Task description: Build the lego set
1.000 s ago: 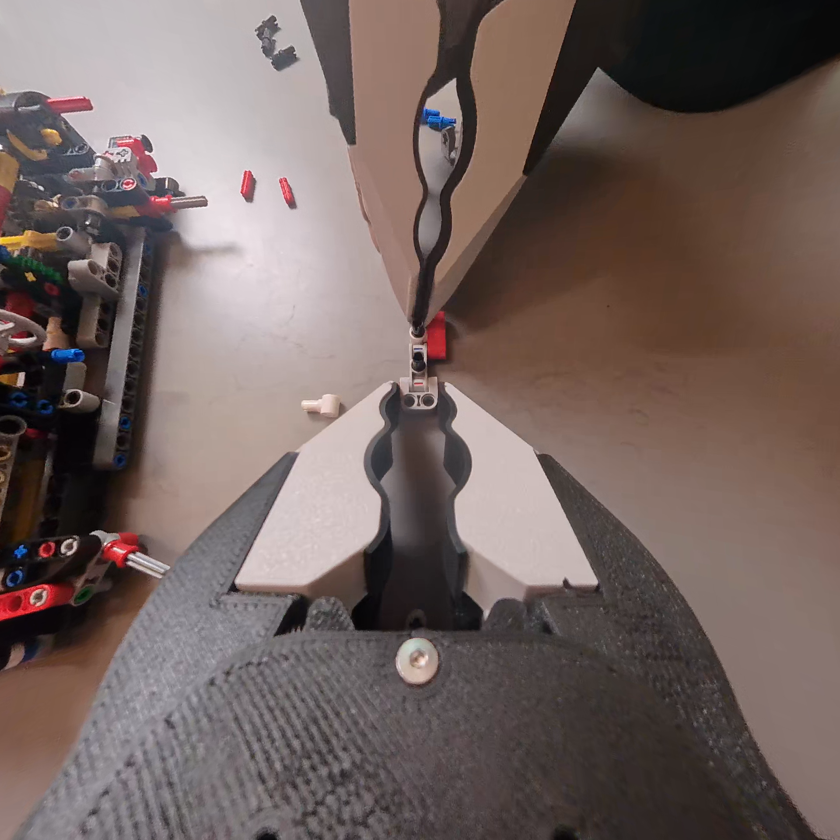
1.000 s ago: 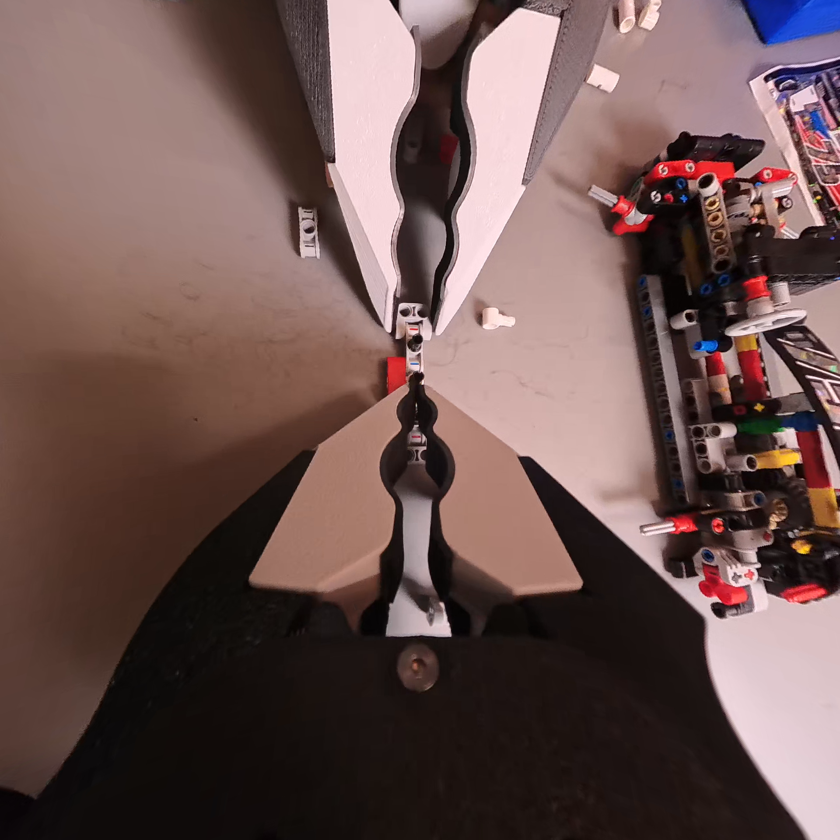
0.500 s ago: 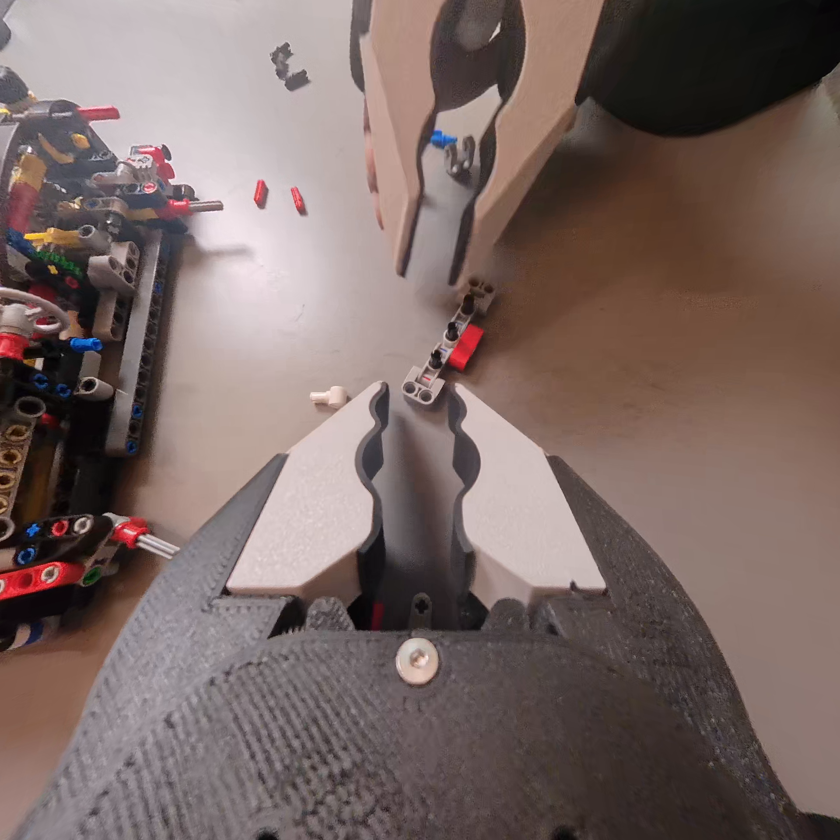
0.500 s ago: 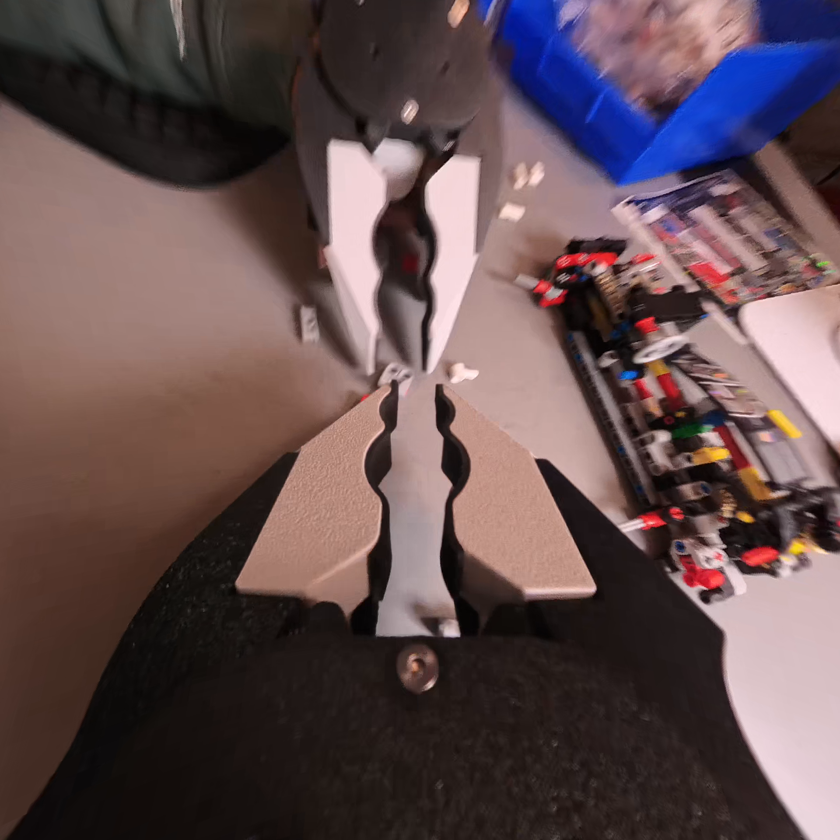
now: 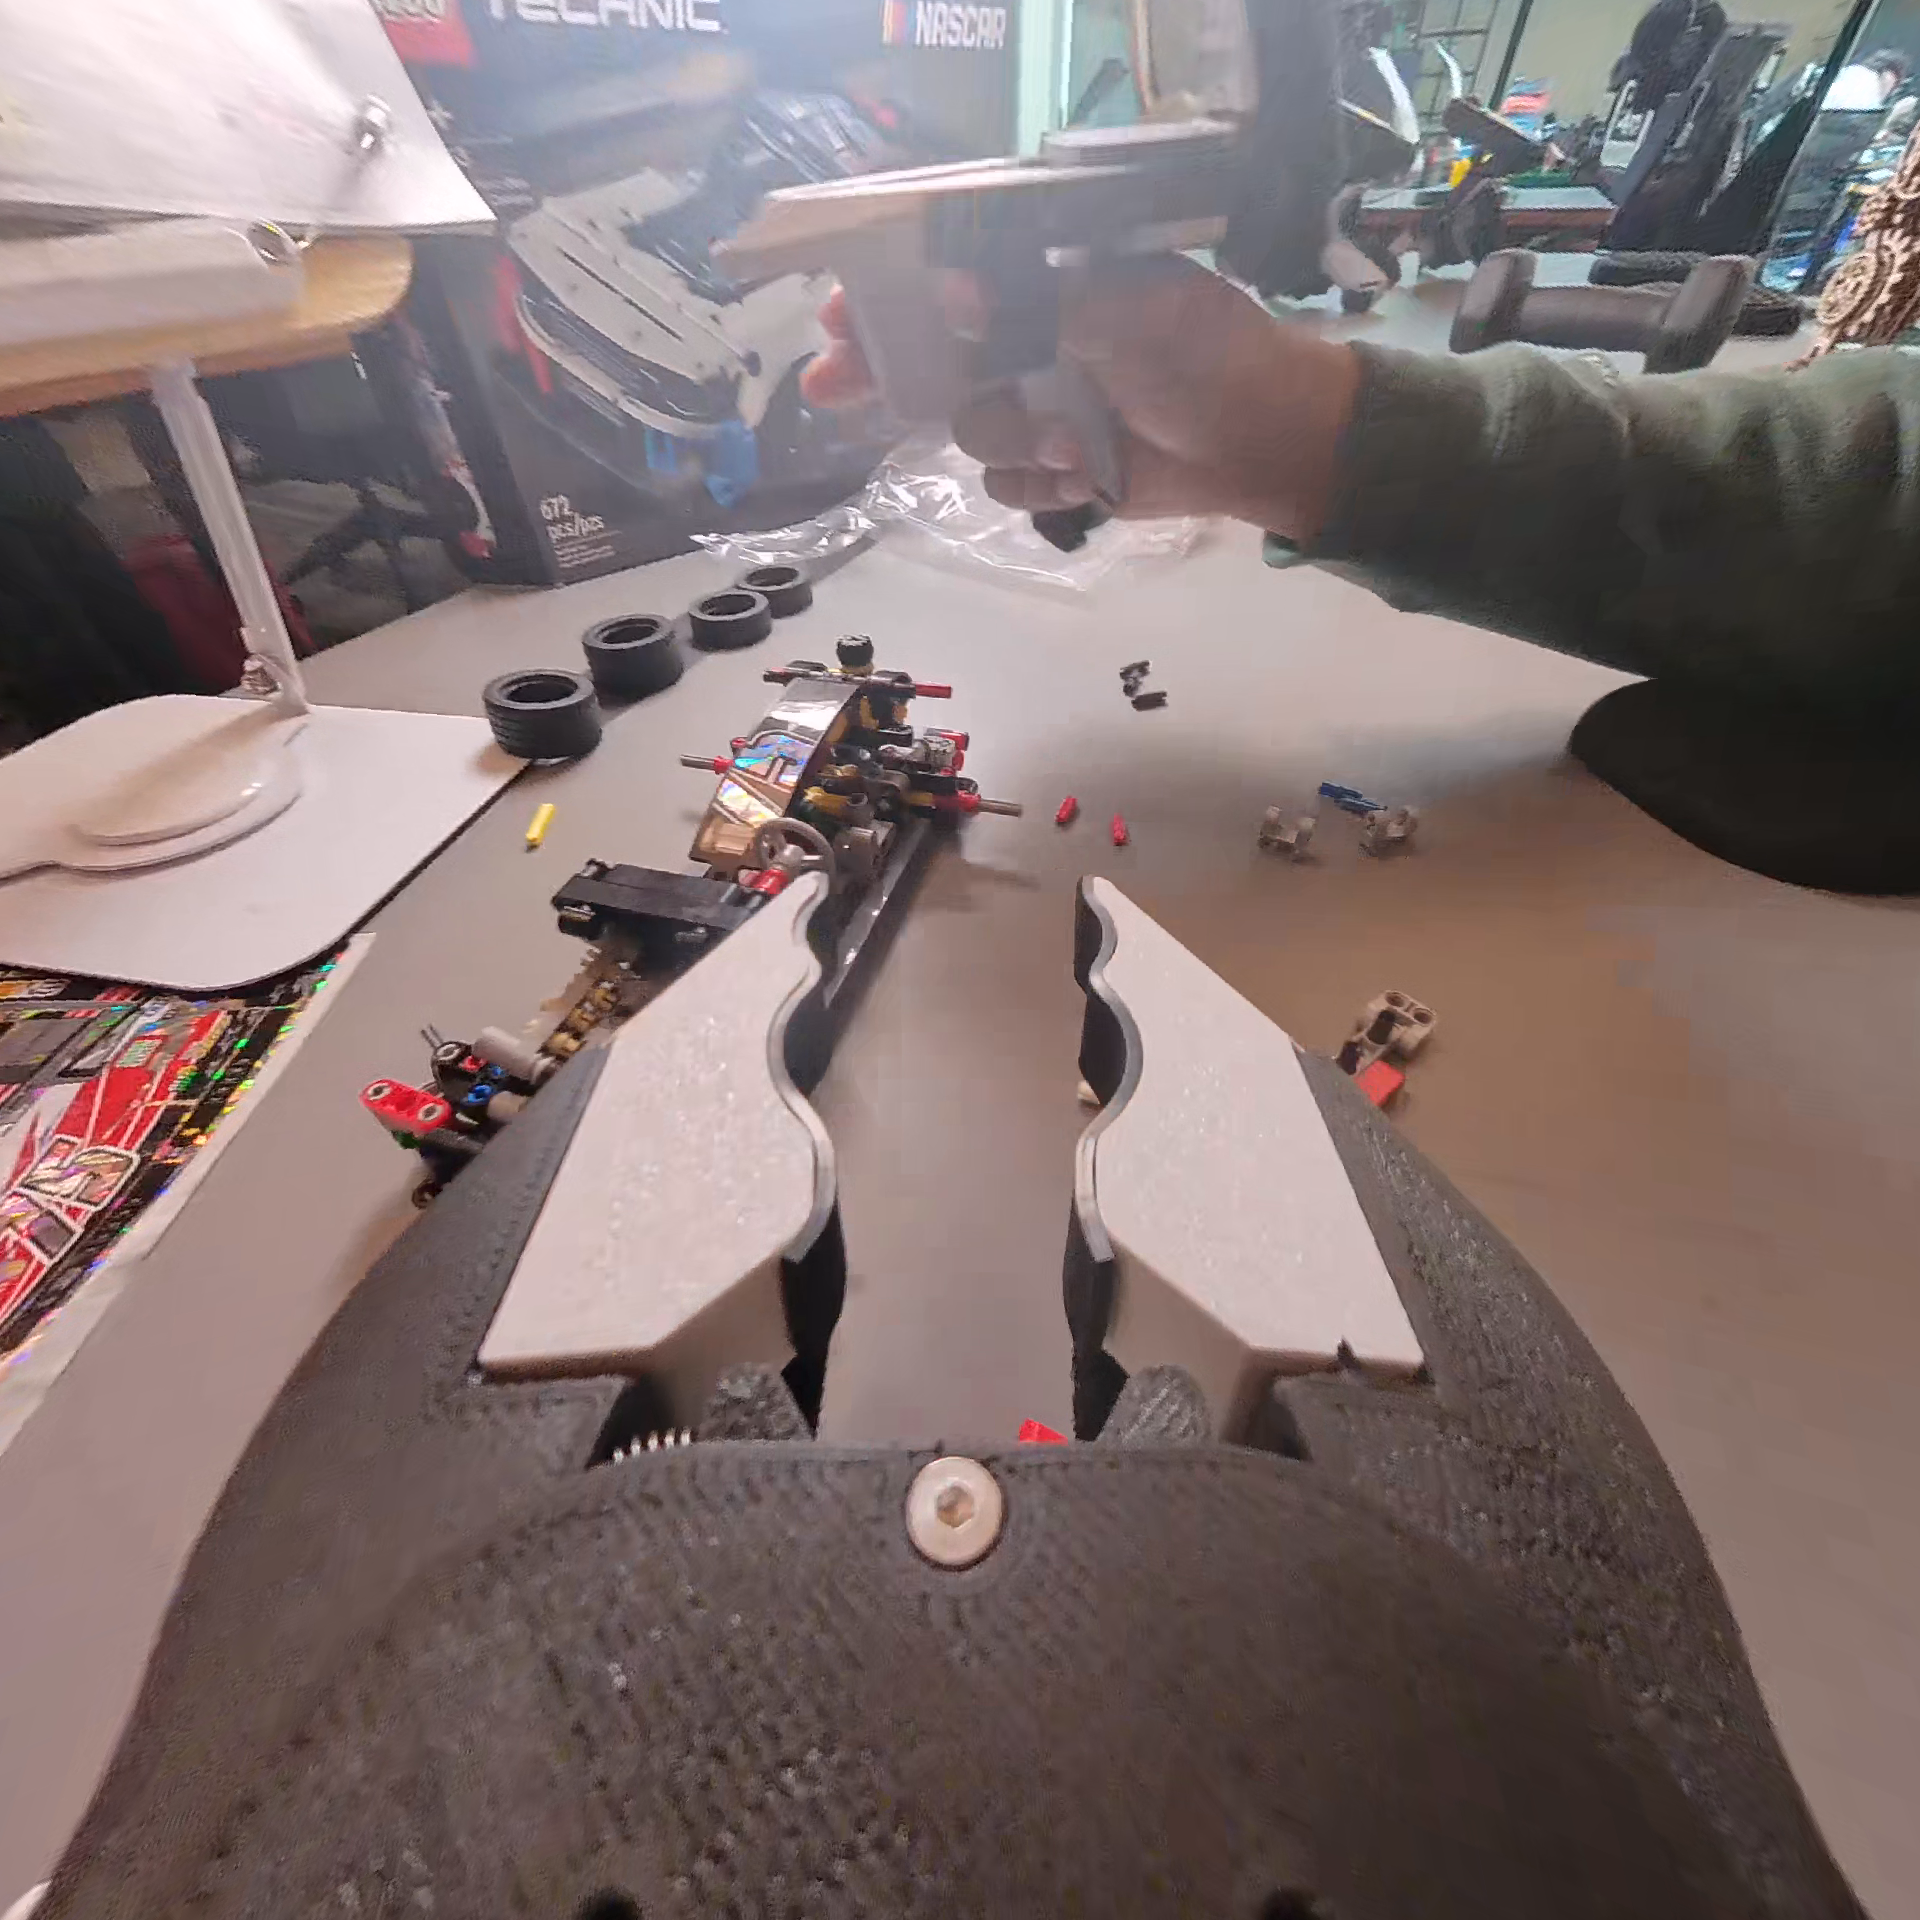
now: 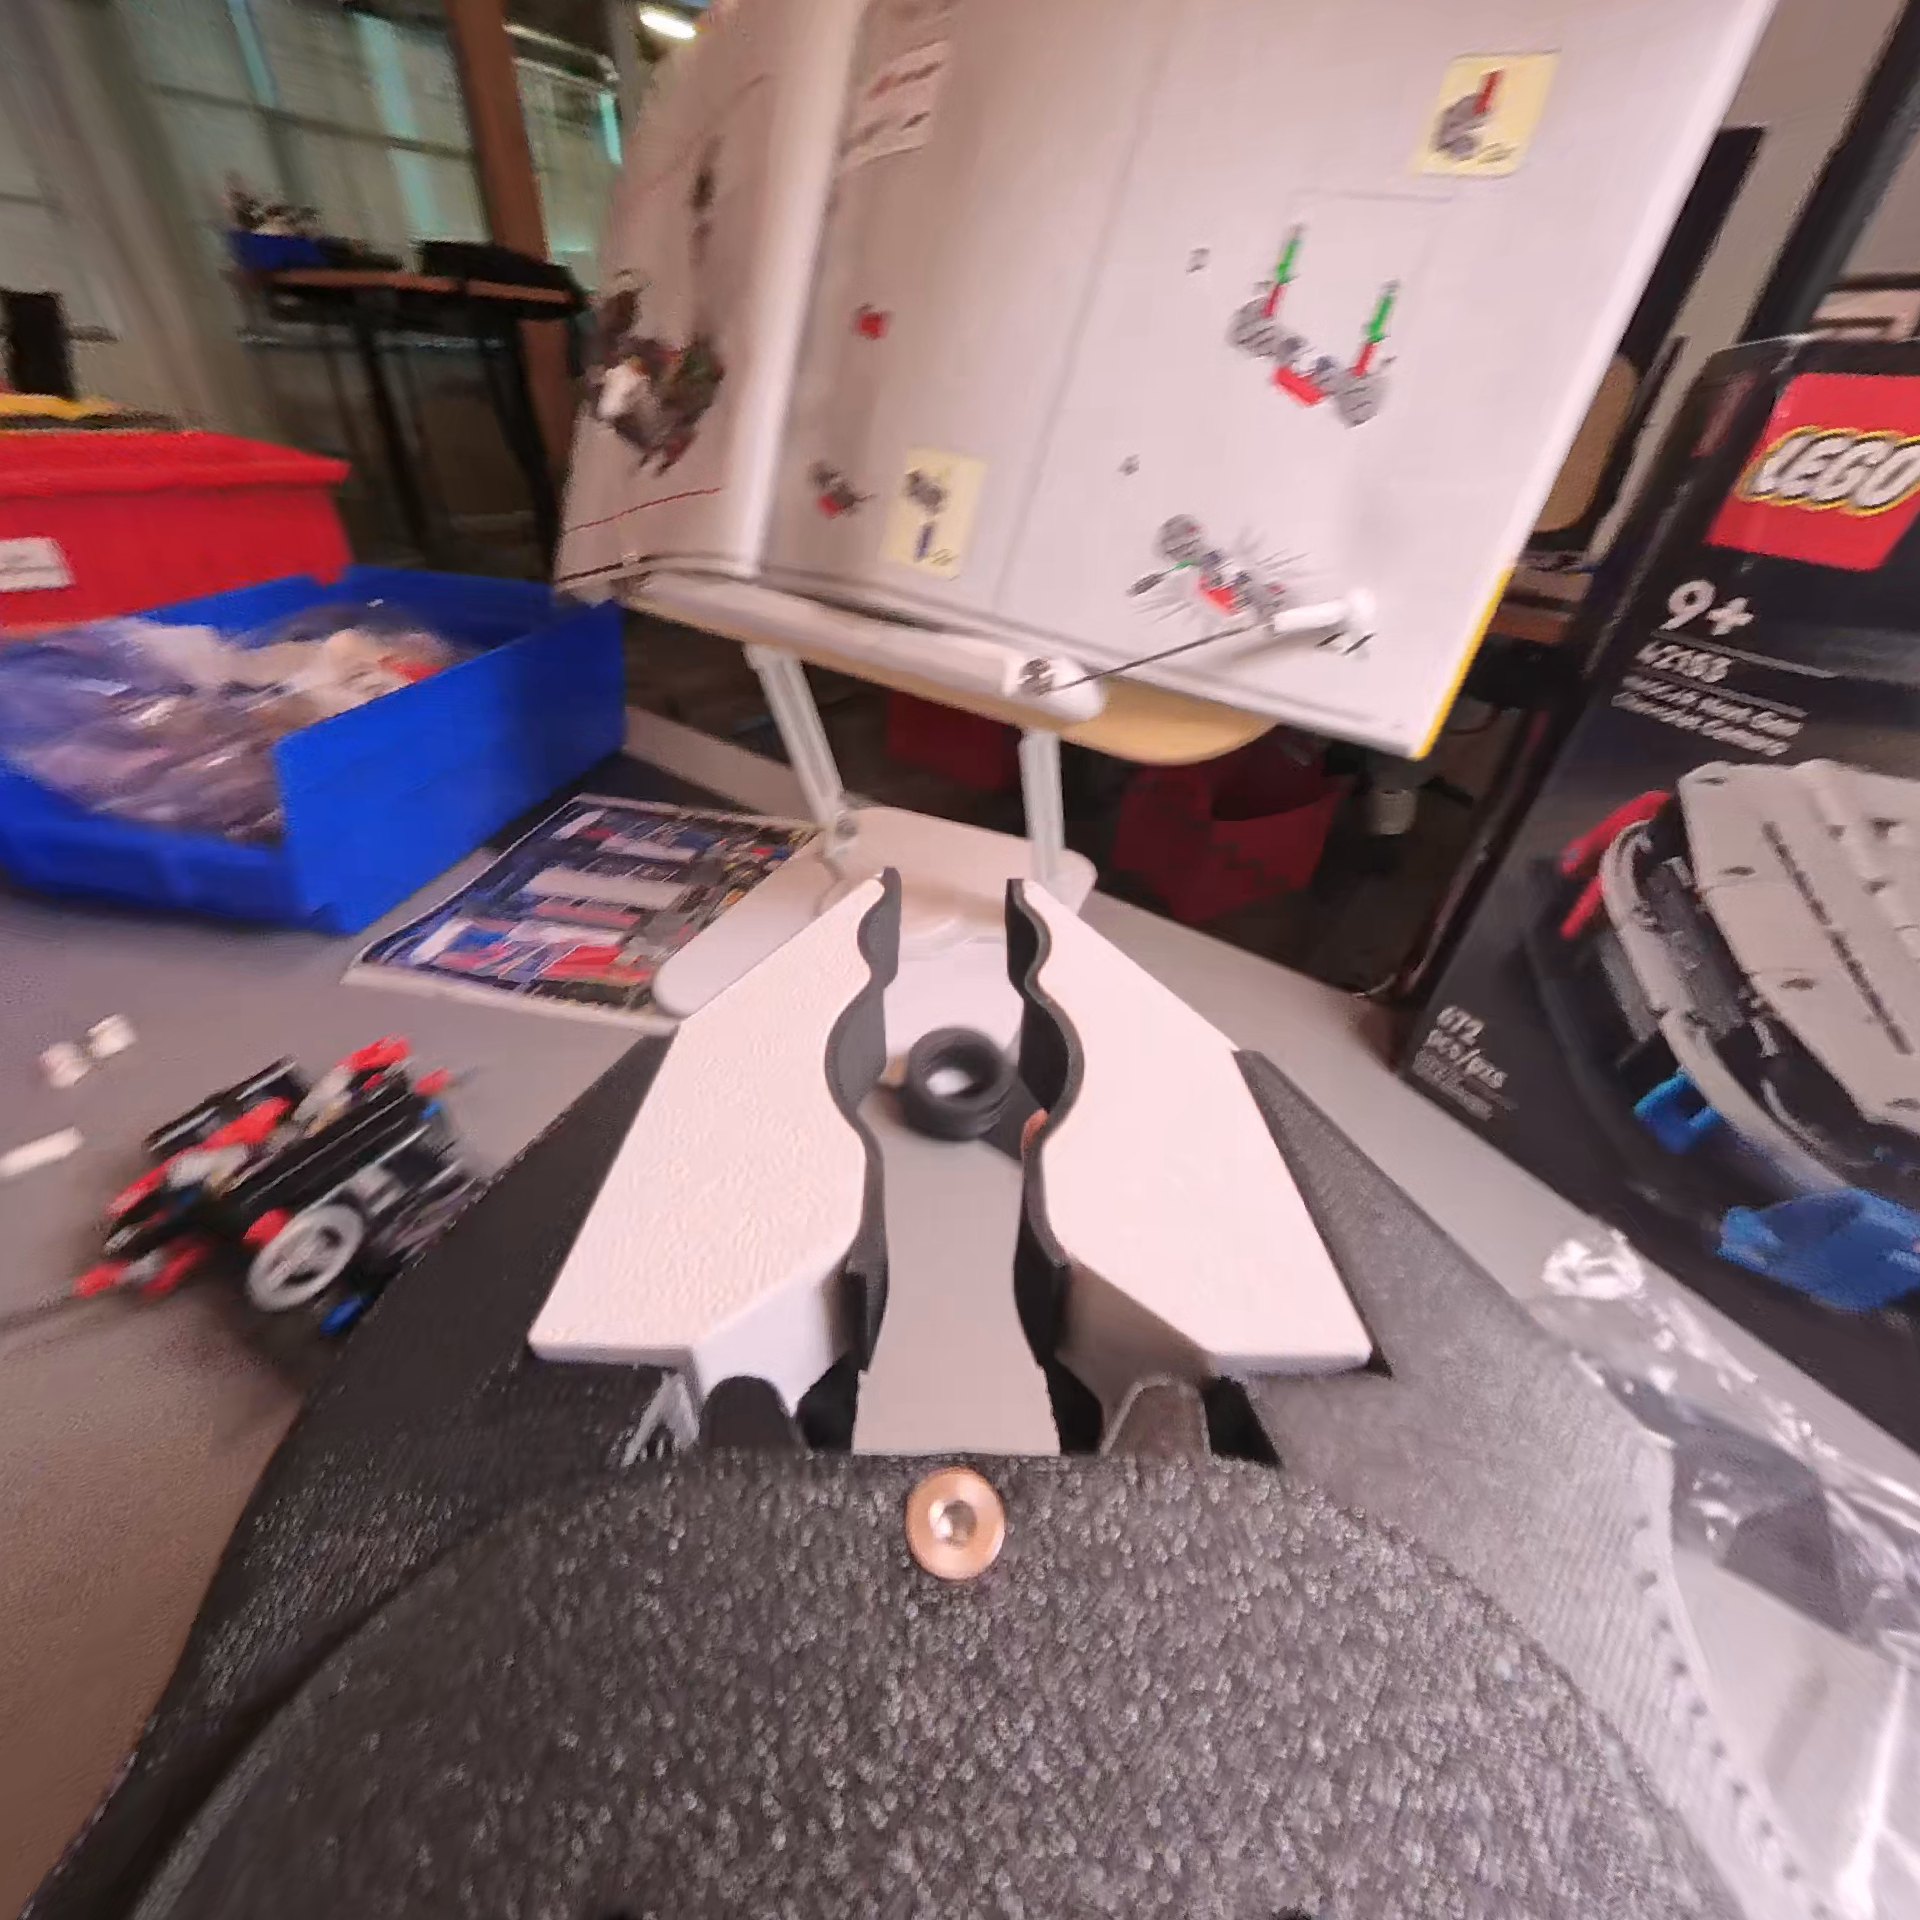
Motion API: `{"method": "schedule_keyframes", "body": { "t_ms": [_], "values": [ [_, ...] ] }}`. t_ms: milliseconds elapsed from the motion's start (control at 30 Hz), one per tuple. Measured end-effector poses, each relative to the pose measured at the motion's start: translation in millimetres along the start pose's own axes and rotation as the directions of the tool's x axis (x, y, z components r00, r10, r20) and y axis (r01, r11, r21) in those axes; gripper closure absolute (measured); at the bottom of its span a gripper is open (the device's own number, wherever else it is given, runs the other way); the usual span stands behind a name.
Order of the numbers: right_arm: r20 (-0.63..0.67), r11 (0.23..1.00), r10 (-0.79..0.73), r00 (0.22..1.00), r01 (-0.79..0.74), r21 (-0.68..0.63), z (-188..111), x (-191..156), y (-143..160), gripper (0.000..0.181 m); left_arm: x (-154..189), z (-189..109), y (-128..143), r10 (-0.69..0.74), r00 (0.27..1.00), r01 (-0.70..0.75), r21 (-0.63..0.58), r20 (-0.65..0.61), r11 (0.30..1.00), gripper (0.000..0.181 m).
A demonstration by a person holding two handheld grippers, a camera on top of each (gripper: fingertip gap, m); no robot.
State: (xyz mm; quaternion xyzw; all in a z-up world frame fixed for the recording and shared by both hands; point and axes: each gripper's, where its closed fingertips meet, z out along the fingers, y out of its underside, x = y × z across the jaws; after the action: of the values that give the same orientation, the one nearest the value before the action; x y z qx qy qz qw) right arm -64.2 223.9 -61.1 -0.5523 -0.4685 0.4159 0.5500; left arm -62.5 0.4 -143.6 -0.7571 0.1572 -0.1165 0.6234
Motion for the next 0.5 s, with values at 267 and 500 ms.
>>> {"method": "schedule_keyframes", "body": {
  "t_ms": [267,500],
  "values": [
    [-0.115,0.947,0.310,0.944,-0.296,0.122,99.2,68.6,-21.3,0.146,-5.5,0.1,5.0,0.059,0.997,-0.058,-0.018,0.054,0.998,0.146],
    [-0.091,0.908,0.360,0.929,-0.326,0.262,107.2,73.2,-22.8,0.174,-10.1,1.2,9.0,0.046,0.997,-0.044,-0.028,0.059,0.999,0.151]
  ]
}}
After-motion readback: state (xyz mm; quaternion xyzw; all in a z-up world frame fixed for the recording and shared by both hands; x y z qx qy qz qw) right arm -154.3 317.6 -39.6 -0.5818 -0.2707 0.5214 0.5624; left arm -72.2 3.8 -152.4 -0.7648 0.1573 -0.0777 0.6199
